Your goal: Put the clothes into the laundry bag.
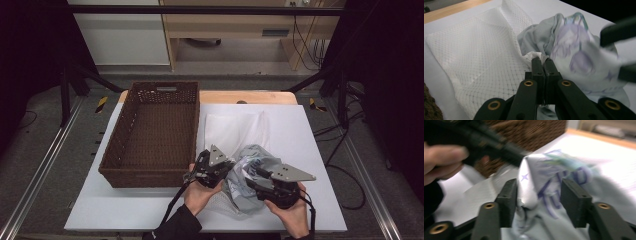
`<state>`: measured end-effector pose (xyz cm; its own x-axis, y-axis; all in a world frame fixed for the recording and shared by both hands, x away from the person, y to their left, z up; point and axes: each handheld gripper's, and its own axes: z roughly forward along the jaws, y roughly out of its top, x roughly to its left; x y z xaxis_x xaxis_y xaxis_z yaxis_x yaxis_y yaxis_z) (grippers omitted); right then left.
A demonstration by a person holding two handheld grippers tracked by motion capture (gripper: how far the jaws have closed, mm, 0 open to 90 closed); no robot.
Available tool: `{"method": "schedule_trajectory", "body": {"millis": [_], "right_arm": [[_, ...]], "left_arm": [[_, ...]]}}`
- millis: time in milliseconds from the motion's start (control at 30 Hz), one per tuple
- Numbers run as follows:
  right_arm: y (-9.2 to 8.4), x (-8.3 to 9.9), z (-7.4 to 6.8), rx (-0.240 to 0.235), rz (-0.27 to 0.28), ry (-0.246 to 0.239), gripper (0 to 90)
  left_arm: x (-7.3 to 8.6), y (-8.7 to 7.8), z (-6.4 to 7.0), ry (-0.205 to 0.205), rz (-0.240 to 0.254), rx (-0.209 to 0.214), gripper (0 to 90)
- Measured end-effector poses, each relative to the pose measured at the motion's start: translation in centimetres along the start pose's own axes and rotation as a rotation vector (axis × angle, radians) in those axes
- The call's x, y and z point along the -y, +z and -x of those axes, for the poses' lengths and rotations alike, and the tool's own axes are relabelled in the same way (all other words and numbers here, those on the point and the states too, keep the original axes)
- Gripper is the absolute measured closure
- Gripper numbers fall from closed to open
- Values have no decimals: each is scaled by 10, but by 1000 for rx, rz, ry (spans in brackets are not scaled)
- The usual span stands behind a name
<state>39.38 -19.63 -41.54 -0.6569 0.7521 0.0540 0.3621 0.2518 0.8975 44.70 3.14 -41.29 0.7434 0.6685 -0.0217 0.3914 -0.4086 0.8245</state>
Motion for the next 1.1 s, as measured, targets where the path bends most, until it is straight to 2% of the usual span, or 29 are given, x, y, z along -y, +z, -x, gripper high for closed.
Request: {"method": "schedule_trajectory", "body": {"millis": [100,200,267,367,467,500,567,600,633,733,800,867,967,1100], "right_arm": [[-3,-3,13,86,22,1,401],[0,-3,26,143,22,13,341],[2,-5,34,162,29,17,319],[17,-6,46,164,-13,34,291],[39,-2,49,128,-78,24,330],[44,0,48,113,-90,17,410],[48,1,45,79,-116,14,716],[46,1,43,76,-120,5,828],[43,1,41,66,-124,3,889],[26,-2,35,17,-75,1,900],[14,-5,27,-41,-24,-12,900],[8,-5,16,-89,-9,-34,900],[16,0,0,-124,-39,-65,899],[43,9,-14,-161,-120,-82,898]], "left_arm": [[2,0,-1,2,-1,-4,890],[4,-1,-3,2,-3,-7,890],[4,-1,-4,1,-6,-5,890],[3,-2,-5,-1,-4,-1,890],[3,-1,-5,-1,-8,-1,890],[4,0,-5,0,-13,-5,890],[4,1,-7,-6,-15,-4,890],[4,1,-7,-8,-15,-5,890],[4,1,-7,-8,-14,-6,890],[3,0,-8,-12,-17,-8,890],[1,0,-8,-24,-15,-5,890],[-2,-1,-7,-25,-13,-4,890],[-6,-4,-2,-19,1,-1,890],[-11,-6,2,4,-3,-9,891]]}}
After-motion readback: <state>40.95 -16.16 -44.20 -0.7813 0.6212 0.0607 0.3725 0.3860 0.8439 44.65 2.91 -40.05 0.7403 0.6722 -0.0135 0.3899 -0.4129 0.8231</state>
